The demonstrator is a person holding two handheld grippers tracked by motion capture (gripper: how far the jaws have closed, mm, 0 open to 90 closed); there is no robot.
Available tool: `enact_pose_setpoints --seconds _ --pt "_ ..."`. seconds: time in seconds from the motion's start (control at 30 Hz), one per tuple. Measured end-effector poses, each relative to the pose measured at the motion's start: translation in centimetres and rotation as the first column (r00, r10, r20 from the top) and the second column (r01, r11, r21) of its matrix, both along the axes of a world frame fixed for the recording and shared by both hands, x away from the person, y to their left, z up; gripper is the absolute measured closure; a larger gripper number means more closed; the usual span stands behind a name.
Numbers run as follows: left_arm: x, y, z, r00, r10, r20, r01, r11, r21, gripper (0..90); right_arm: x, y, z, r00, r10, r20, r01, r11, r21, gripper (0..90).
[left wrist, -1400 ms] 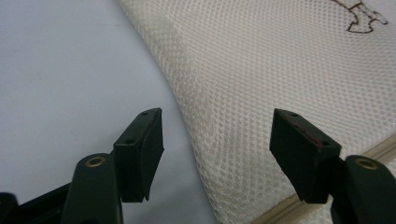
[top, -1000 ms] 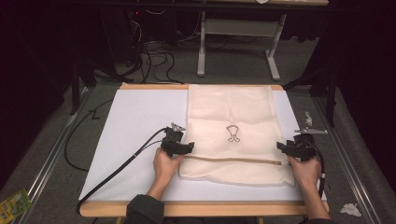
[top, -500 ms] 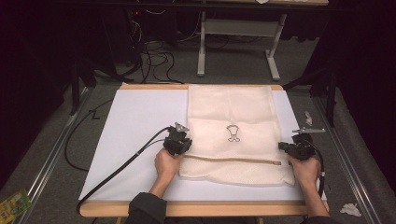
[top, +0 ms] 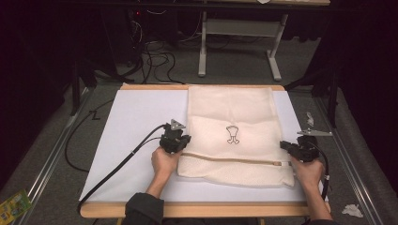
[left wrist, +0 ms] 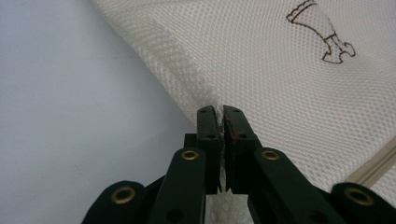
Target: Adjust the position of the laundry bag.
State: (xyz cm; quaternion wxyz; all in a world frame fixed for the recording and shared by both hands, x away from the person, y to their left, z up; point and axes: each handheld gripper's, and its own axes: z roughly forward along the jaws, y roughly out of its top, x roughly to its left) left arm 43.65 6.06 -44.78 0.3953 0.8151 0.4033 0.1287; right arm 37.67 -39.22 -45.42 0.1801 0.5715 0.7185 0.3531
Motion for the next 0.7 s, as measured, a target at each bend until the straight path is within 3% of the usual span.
enact_pose_setpoints --seconds 0.43,0.7 --pt "-0.3 1.9 0.9 0.9995 0.03 0.013 -0.029 0.9978 -0.059 86.5 -0.2 1.0 0.4 0.9988 0.032 0.038 -0.033 0.9989 0.032 88.3" --pt "-0.4 3.7 0.9 0.9985 0.049 0.026 -0.047 0.9978 -0.047 86.5 -0.1 2.5 0.7 0.9964 0.063 0.057 -0.065 0.9974 0.03 88.3"
